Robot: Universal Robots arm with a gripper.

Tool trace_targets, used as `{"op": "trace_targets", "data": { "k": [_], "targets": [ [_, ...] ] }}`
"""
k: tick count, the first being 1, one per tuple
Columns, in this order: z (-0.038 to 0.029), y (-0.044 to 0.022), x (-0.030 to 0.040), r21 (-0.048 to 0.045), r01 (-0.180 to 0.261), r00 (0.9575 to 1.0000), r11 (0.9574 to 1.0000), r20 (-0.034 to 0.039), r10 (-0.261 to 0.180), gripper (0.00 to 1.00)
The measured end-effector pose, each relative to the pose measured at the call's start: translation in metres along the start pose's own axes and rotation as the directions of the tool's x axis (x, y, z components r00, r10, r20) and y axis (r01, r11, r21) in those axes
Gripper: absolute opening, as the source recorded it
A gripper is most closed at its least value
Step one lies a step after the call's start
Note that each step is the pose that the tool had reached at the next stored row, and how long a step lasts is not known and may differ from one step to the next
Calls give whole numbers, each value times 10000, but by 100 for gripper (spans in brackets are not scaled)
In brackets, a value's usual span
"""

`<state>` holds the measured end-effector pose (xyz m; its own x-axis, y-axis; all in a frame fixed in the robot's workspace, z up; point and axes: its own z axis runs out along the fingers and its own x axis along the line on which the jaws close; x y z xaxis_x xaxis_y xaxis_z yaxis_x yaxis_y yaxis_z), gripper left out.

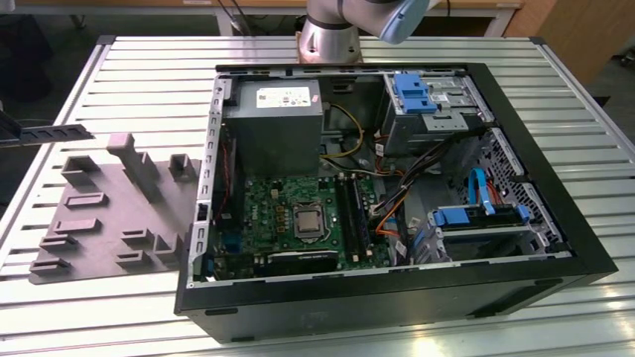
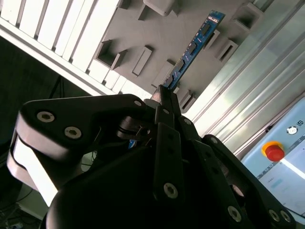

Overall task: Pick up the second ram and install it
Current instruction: 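Pick up the second ram and move it above second insertion slot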

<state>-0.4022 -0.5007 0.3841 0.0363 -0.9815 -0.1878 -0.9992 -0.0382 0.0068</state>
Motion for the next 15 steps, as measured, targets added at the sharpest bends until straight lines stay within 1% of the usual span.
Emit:
{"op": "trace_targets", "data": {
  "k": [5, 11, 15],
  "targets": [
    [-31, 0, -6, 2, -14, 10000, 10000, 0, 14, 11],
    [-33, -2, -7, 1, -16, 10000, 10000, 0, 16, 11],
    [-32, -20, -5, 2, -14, 10000, 10000, 1, 14, 11]
  ]
}}
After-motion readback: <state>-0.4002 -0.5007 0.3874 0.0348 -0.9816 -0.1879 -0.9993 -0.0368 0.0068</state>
